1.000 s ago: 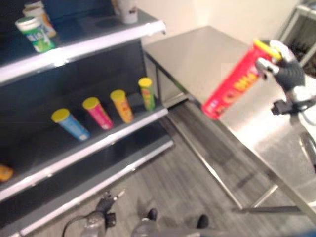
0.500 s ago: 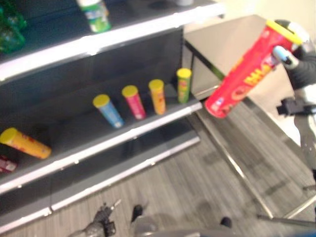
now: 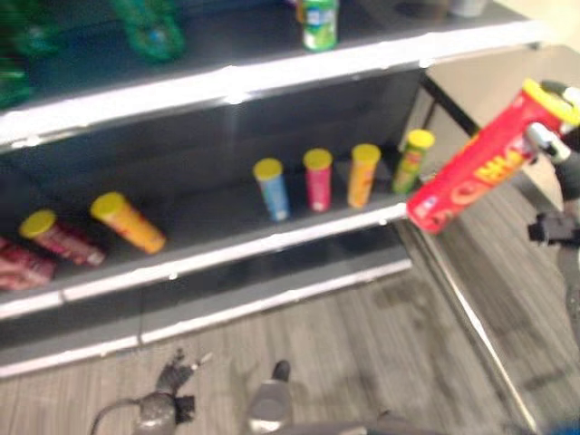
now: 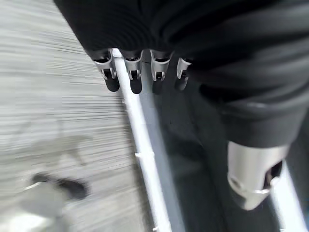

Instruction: Put the goods on the table back onto the shelves and tidy them up.

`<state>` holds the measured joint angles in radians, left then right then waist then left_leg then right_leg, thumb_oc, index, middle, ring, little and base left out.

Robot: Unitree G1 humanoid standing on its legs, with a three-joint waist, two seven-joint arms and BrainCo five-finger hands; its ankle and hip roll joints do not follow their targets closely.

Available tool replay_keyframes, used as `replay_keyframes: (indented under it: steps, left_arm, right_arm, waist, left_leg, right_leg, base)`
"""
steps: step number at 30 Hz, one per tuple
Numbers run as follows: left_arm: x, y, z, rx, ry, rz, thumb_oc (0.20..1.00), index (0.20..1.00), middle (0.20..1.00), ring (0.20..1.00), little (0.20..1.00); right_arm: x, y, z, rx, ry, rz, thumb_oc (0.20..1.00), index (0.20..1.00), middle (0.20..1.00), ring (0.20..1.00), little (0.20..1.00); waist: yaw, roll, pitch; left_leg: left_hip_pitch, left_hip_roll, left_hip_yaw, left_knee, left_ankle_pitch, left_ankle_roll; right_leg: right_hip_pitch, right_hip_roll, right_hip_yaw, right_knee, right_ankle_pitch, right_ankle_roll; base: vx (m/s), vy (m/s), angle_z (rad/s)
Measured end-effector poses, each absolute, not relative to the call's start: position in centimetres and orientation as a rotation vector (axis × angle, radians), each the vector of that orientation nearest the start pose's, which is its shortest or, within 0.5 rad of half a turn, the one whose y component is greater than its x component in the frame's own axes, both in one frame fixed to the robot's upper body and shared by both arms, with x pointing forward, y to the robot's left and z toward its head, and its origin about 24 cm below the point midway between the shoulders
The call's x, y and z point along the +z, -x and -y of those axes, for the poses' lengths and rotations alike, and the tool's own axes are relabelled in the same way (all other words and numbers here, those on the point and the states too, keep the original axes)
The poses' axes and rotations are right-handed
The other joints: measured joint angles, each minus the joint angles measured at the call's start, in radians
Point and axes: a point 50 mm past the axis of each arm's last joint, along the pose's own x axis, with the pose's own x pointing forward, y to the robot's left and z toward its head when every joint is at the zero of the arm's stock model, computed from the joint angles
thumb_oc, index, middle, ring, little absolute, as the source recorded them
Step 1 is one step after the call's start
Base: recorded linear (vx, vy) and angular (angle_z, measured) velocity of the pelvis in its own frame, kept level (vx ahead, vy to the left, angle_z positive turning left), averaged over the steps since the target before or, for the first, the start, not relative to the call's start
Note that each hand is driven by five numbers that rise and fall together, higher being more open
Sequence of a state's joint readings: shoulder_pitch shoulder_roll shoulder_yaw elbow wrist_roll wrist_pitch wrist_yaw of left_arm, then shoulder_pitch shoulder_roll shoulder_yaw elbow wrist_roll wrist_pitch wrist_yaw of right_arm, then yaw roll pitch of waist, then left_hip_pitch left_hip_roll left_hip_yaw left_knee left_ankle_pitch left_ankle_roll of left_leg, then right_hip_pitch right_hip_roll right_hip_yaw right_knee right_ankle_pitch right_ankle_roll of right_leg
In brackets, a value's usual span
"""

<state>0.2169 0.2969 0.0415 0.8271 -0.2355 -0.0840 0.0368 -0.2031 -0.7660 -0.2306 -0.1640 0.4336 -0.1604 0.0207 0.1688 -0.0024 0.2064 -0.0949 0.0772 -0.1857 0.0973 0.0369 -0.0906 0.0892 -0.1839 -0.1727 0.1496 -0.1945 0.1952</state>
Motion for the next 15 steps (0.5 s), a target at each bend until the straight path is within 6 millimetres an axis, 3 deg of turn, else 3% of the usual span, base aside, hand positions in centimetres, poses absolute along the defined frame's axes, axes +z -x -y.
replay_keyframes:
  steps: [1, 2, 3, 4, 7, 10, 11, 12, 13, 14, 15]
  left_arm:
    - [-13.3, -8.9, -26.0, 0.325, -0.041, -0.928, 1.0, 1.0, 1.0, 1.0, 1.0]
    - [-13.7, -8.3, -25.3, 0.317, -0.018, -0.949, 1.0, 1.0, 1.0, 1.0, 1.0]
    - [-14.0, -7.4, -24.9, 0.323, 0.003, -0.973, 1.0, 1.0, 1.0, 1.0, 1.0]
    - [-14.3, -7.1, -24.4, 0.33, 0.028, -0.983, 1.0, 1.0, 1.0, 1.0, 1.0]
    - [-14.4, -7.2, -23.6, 0.289, 0.033, -0.99, 1.0, 1.0, 1.0, 1.0, 1.0]
    - [-14.2, -7.2, -24.8, 0.327, 0.021, -0.983, 1.0, 1.0, 1.0, 1.0, 1.0]
    - [-14.0, -7.8, -25.5, 0.336, 0.004, -0.971, 1.0, 1.0, 1.0, 1.0, 1.0]
    - [-13.8, -8.2, -26.0, 0.339, -0.01, -0.974, 1.0, 1.0, 1.0, 1.0, 1.0]
    - [-13.3, -9.1, -26.9, 0.342, -0.038, -0.95, 1.0, 1.0, 1.0, 1.0, 1.0]
    - [-13.1, -9.5, -26.9, 0.335, -0.042, -0.934, 1.0, 1.0, 1.0, 1.0, 1.0]
    - [-13.0, -9.9, -26.4, 0.311, -0.041, -0.913, 1.0, 1.0, 1.0, 1.0, 1.0]
  right_arm:
    - [23.1, -25.6, 27.4, -0.019, 0.366, 0.624, 0.2, 0.2, 0.2, 0.2, 0.2]
    - [23.2, -25.6, 27.4, -0.01, 0.379, 0.622, 0.2, 0.2, 0.2, 0.2, 0.2]
    - [23.3, -25.7, 27.2, 0.002, 0.386, 0.621, 0.2, 0.2, 0.2, 0.2, 0.2]
    - [23.4, -25.8, 27.0, 0.017, 0.408, 0.618, 0.2, 0.2, 0.2, 0.2, 0.2]
    - [23.6, -26.1, 26.9, 0.056, 0.459, 0.592, 0.2, 0.2, 0.2, 0.2, 0.2]
    - [22.9, -26.3, 25.5, 0.131, 0.46, 0.577, 0.2, 0.2, 0.2, 0.2, 0.2]
    - [22.4, -26.1, 25.3, 0.151, 0.46, 0.563, 0.2, 0.2, 0.2, 0.2, 0.2]
    - [22.1, -25.9, 25.2, 0.151, 0.451, 0.56, 0.2, 0.2, 0.2, 0.2, 0.2]
    - [21.7, -25.8, 24.9, 0.148, 0.42, 0.572, 0.2, 0.2, 0.2, 0.2, 0.2]
    - [21.3, -25.7, 25.0, 0.139, 0.408, 0.558, 0.2, 0.2, 0.2, 0.2, 0.2]
    - [20.8, -25.4, 25.5, 0.13, 0.415, 0.525, 0.2, 0.2, 0.2, 0.2, 0.2]
  waist:
    - [-0.023, -0.006, -0.006]
    - [-0.009, -0.008, -0.011]
    - [0.014, -0.005, -0.016]
    - [0.014, 0.0, -0.017]
    - [0.028, 0.005, 0.001]
    - [0.036, 0.003, 0.009]
    - [0.029, -0.025, 0.016]
    - [0.001, -0.041, 0.016]
    - [-0.028, -0.062, 0.031]
    - [-0.036, -0.06, 0.035]
    - [-0.073, -0.034, 0.033]
  left_leg:
    - [-0.025, -0.005, -0.008, 0.008, 0.024, 0.002]
    - [-0.023, -0.003, -0.002, -0.015, 0.026, -0.002]
    - [-0.028, -0.003, -0.004, -0.028, 0.03, -0.006]
    - [-0.059, -0.011, -0.029, -0.01, 0.048, -0.035]
    - [-0.1, -0.029, -0.008, -0.045, 0.106, -0.021]
    - [-0.097, -0.015, 0.064, -0.098, 0.095, -0.01]
    - [-0.105, 0.0, 0.113, -0.113, 0.074, -0.03]
    - [-0.139, 0.012, 0.15, -0.061, 0.082, -0.004]
    - [-0.187, 0.057, 0.134, 0.063, 0.061, 0.009]
    - [-0.182, 0.085, 0.101, 0.106, 0.044, -0.017]
    - [-0.13, 0.117, 0.068, 0.059, 0.07, -0.032]
  right_leg:
    - [0.023, 0.04, 0.038, -0.025, -0.008, -0.041]
    - [0.023, 0.04, 0.018, -0.025, -0.015, -0.055]
    - [0.014, 0.054, 0.013, -0.018, -0.015, -0.056]
    - [0.005, 0.053, -0.003, -0.011, -0.012, -0.048]
    - [-0.012, 0.044, -0.043, 0.015, -0.013, -0.057]
    - [0.001, 0.033, -0.077, 0.007, 0.0, -0.051]
    - [0.012, -0.01, -0.122, -0.004, 0.024, -0.054]
    - [0.013, -0.024, -0.158, -0.016, 0.04, -0.054]
    - [0.026, -0.046, -0.172, -0.046, 0.046, -0.044]
    - [0.041, -0.047, -0.169, -0.068, 0.059, -0.032]
    - [0.083, -0.055, -0.185, -0.087, 0.07, -0.017]
  base:
    - [-0.2, 0.103, 1.07]
    - [-0.2, 0.104, 0.93]
    - [-0.28, 0.224, 0.61]
    - [-0.15, 0.154, 0.46]
    - [-0.17, 0.204, 0.71]
    - [-0.1, 0.304, 0.47]
    - [-0.08, 0.473, 0.6]
    - [0.01, 0.417, 0.71]
    - [0.13, 0.398, 0.55]
    - [0.2, 0.8, 0.45]
    - [0.18, 0.778, 0.72]
